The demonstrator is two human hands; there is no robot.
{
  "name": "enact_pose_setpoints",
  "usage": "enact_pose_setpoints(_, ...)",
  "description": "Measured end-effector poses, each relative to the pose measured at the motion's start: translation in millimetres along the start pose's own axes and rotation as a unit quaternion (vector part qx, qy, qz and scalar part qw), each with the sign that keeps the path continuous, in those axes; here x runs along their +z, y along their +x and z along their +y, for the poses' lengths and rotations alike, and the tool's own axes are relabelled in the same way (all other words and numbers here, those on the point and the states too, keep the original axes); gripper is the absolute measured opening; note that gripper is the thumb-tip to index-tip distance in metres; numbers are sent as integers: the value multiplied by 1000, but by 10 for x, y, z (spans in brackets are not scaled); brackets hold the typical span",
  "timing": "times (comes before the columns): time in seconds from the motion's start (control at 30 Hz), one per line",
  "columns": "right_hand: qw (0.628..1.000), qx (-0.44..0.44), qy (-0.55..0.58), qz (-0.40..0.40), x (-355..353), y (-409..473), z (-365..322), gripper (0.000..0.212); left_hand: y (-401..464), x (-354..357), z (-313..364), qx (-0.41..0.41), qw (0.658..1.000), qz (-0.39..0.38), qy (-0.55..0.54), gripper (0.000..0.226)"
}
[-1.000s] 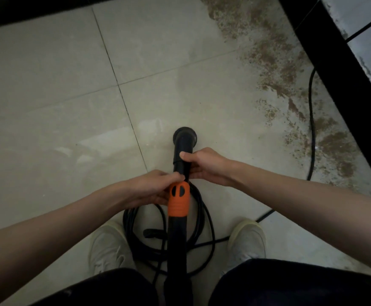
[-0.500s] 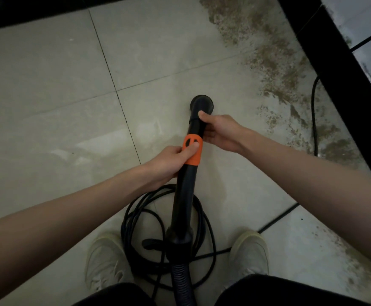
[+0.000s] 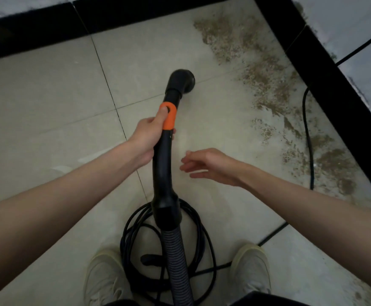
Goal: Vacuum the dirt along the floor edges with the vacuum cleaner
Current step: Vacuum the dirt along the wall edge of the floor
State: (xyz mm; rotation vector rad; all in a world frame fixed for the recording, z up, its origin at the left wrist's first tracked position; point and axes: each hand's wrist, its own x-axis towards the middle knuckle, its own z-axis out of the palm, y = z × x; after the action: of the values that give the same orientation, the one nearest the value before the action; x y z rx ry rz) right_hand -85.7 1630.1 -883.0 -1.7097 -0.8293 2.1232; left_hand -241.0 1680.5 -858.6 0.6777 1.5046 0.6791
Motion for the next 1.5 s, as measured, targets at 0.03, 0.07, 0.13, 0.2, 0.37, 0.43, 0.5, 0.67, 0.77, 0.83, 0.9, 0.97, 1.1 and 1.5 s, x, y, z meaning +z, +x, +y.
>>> enact_pose_setpoints(0.03, 1000, -6, -9, -30, 33, -29, -22, 33, 55, 2, 83, 12, 1000, 6, -14, 40)
enact_pose_setpoints(0.07, 998, -14, -16, -59, 73, -58, -49, 36, 107, 10, 171, 23, 999, 12, -29, 39)
enact_pose_setpoints(0.13, 993, -39, -43, -101, 162, -99, -92, 39, 200, 21, 359, 41, 997, 15, -56, 39)
enact_pose_setpoints(0.2, 990, -68, -76, -98, 261, -112, -102, 39, 272, 11, 549, 48, 995, 12, -82, 38)
enact_pose_setpoints(0.37, 974, -208, -76, 55, 373, -56, -93, 51, 386, 45, 956, 64, 991, 6, -114, 35)
enact_pose_setpoints(0.43, 963, -238, -78, 97, 368, -29, -92, 58, 412, 91, 1085, 74, 989, 4, -126, 35)
enact_pose_setpoints(0.5, 951, -260, -98, 137, 337, -25, -122, 60, 442, 124, 1174, 80, 988, 4, -133, 37)
enact_pose_setpoints(0.67, 934, -282, -128, 176, 214, -11, -190, 53, 550, 230, 1150, 72, 993, 43, -82, 45)
enact_pose_setpoints(0.77, 937, -266, -128, 186, 165, 18, -241, 50, 594, 366, 996, 64, 995, 76, -30, 50)
enact_pose_setpoints(0.83, 940, -255, -123, 188, 120, 51, -292, 49, 634, 450, 902, 59, 994, 89, -20, 52)
enact_pose_setpoints(0.9, 945, -246, -118, 183, 56, 84, -334, 48, 695, 493, 858, 53, 994, 90, -44, 52)
enact_pose_setpoints(0.97, 950, -240, -109, 170, -21, 106, -375, 46, 754, 497, 826, 39, 993, 84, -75, 52)
enact_pose_setpoints(1.1, 965, -228, -59, 115, -127, 173, -480, 34, 849, 444, 772, 12, 991, 48, -126, 49)
enact_pose_setpoints(1.5, 963, -198, -108, 150, -327, 625, -739, 40, 1336, 527, 854, 40, 986, 78, -139, 50)
